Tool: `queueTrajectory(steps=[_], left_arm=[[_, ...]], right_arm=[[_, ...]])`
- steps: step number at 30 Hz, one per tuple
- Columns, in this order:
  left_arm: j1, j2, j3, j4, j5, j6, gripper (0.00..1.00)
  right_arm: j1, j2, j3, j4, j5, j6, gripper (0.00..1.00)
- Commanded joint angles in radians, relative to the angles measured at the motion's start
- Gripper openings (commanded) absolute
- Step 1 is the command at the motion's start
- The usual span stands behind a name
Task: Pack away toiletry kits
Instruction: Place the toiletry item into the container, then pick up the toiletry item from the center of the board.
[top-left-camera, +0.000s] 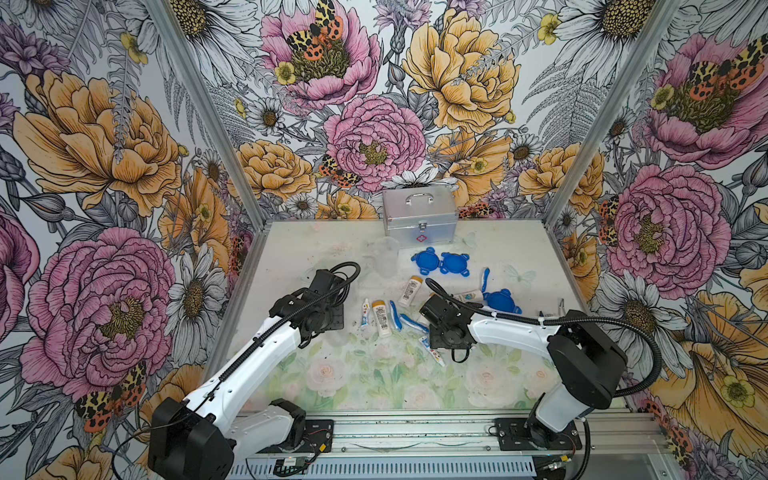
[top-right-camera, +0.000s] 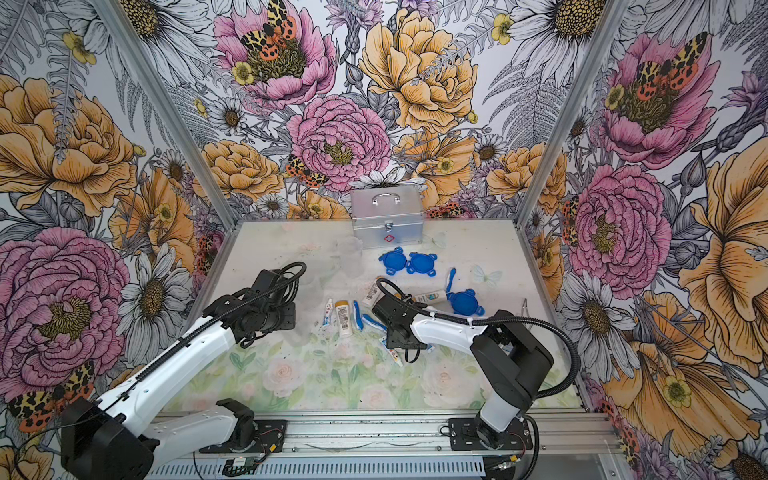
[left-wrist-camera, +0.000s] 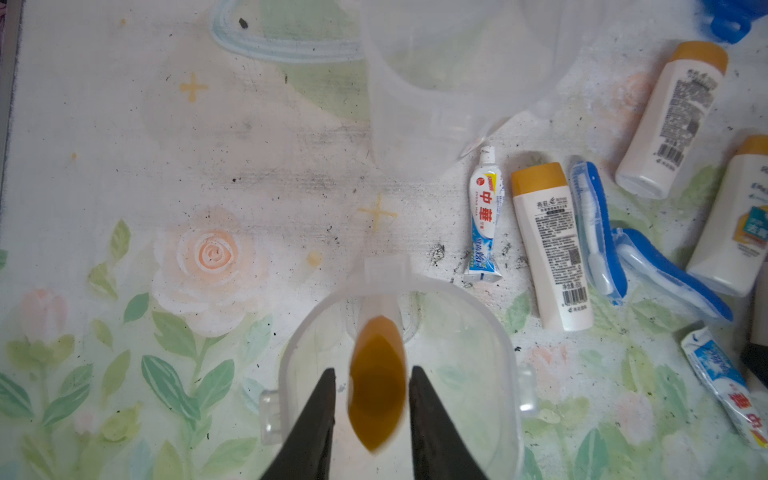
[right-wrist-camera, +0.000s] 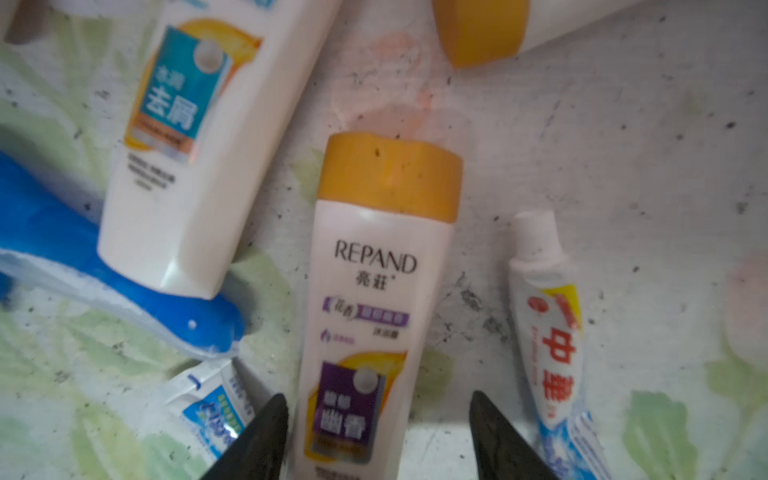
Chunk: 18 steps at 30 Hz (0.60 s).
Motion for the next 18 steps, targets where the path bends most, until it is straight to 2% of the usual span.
queueTrajectory(steps=[1,8,15,18], left_arm=[[-0.007,0.0,-0.027,0.043,0.008,-0.02,0.31],[-0.008,-0.019,-0.017,0.042,0.023,-0.043,0.34],[-0.011,-0.044,0.041,-0.006,0.08,-0.058,0.46],[-0.011,-0.051,0.084,-0.052,0.084,-0.062,0.55]], right_arm=[[-0.006,0.026,0.032,0.016,0.02,-0.021,0.64],[-0.034,0.055,0.002,0.059,-0.029,-0.035,0.54],[-0.034,0.035,-0.066,0.096,-0.053,-0.034,0.24],[-0.034,0.022,-0.086,0.102,-0.056,-0.034,0.17]])
